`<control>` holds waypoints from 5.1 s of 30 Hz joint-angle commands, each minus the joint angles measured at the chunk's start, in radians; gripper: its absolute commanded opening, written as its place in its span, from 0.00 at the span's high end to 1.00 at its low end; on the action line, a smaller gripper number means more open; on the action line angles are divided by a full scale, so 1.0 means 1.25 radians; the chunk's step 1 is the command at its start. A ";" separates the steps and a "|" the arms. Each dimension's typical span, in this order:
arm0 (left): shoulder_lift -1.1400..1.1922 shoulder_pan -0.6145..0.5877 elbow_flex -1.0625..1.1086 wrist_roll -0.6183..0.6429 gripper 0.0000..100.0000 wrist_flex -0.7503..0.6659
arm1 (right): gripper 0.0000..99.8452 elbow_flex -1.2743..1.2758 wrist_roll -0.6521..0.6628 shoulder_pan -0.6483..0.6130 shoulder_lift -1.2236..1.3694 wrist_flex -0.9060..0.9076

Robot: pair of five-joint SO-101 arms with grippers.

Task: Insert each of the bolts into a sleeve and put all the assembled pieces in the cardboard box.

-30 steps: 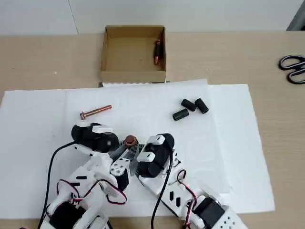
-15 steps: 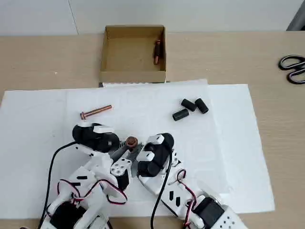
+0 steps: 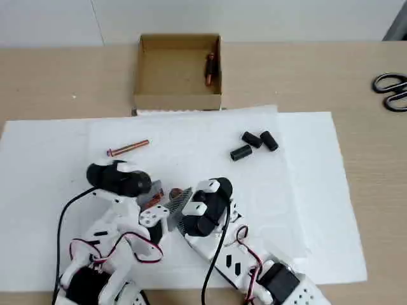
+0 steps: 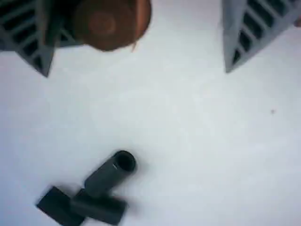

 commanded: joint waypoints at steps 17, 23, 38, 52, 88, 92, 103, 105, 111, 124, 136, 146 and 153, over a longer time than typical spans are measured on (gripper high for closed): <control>-0.006 -0.162 -0.131 0.032 0.99 0.006 | 1.00 -0.015 -0.004 0.111 -0.012 -0.018; -0.006 -0.307 0.019 -0.025 0.99 0.010 | 1.00 -0.015 -0.006 0.204 -0.012 -0.018; -0.007 -0.317 0.186 -0.050 0.99 -0.017 | 1.00 -0.016 -0.010 0.393 -0.012 0.066; -0.007 -0.315 0.186 -0.052 0.99 -0.017 | 1.00 -0.342 -0.113 0.396 0.338 0.007; -0.005 -0.318 0.186 -0.039 0.99 -0.017 | 1.00 -1.878 -0.074 0.402 2.074 -0.213; -0.005 -0.318 0.185 -0.041 0.99 -0.017 | 1.00 -1.928 0.010 0.401 2.147 -0.213; -0.005 -0.318 0.185 -0.039 0.99 -0.017 | 0.68 -1.935 0.020 0.398 2.149 -0.136; -0.005 -0.318 0.185 -0.038 0.99 -0.017 | 0.68 -1.935 0.017 0.400 2.147 -0.112; -0.005 -0.318 0.185 -0.037 0.99 -0.017 | 0.71 -1.935 0.014 0.422 2.054 -0.013; -0.005 -0.319 0.185 -0.037 0.99 -0.017 | 0.91 -1.935 0.020 0.429 1.860 0.436; -0.005 -0.352 0.185 -0.011 0.99 -0.015 | 0.92 -1.935 0.081 0.440 1.858 0.737; -0.005 -0.352 0.185 -0.011 0.99 -0.015 | 0.91 -1.935 0.230 0.522 1.861 0.792; -0.005 -0.352 0.185 -0.011 0.99 -0.015 | 0.91 -1.930 0.367 0.554 1.865 0.803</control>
